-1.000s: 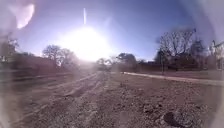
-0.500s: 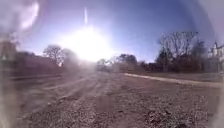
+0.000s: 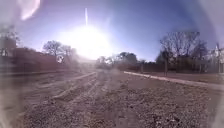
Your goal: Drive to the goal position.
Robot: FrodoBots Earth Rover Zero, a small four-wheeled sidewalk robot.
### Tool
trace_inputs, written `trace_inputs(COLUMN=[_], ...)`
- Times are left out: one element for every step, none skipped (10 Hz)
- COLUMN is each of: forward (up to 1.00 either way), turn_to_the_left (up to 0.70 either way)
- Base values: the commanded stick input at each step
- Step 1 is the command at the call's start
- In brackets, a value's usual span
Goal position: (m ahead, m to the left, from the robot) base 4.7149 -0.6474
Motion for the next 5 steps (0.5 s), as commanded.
trace_inputs(forward=[0.50,0.50,0.50,0.50,0.50], turn_to_the_left=[0.00,0.00,0.00,0.00,0.00])
